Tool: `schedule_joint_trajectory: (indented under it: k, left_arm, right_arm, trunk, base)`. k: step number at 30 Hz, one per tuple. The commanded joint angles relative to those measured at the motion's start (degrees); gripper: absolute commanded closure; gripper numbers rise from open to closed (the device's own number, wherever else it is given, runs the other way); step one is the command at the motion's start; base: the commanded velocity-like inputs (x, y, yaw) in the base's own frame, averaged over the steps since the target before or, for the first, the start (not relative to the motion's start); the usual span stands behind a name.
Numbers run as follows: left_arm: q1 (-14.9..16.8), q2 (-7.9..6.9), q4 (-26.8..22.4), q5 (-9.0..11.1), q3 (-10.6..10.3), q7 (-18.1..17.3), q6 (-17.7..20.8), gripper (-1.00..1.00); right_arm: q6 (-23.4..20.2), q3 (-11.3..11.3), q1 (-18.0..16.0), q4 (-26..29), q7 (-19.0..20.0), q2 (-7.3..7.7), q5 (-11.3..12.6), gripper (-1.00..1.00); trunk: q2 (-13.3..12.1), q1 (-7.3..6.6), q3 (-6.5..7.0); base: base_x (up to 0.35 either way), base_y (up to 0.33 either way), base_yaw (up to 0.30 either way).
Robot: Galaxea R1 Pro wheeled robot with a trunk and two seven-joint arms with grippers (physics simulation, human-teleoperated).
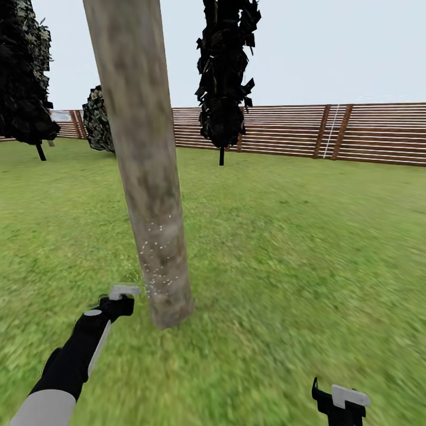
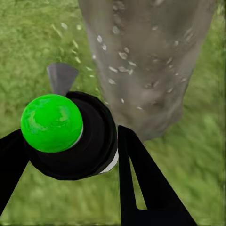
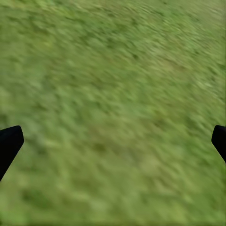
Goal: In the garden, pick up the pesticide atomizer on the floor and spray pesticide onto both trees until each tree trunk is fully covered.
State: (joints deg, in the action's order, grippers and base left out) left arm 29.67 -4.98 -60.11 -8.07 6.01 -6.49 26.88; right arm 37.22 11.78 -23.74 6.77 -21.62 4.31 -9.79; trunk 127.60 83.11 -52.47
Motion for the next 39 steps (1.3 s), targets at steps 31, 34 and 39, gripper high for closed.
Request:
schedule_joint_trajectory:
  k: [31,34,39]
  left_arm:
    - [-3.0,3.47,0.2,2.4,-0.3,13.8,-5.9,1.00]
    - [-3.0,3.49,0.2,2.4,-0.4,13.8,-5.9,1.00]
    - [-3.0,3.49,0.2,2.4,-0.4,13.8,-5.9,1.00]
  right_arm:
    - [0.0,0.0,-0.1,0.0,0.0,0.00,0.0,-1.00]
    - [0.0,0.0,0.0,0.0,0.0,-0.02,0.0,-1.00]
    - [0.0,0.0,0.0,0.0,0.0,-0.08,0.0,-1.00]
  trunk:
    - [0.0,0.00,0.01]
    - [0.0,0.00,0.01]
    - [0.0,0.00,0.01]
  base:
    - [-0.032,-0.228,0.066]
    - [0.103,-0.275,0.000]
    - [0.120,-0.275,0.000]
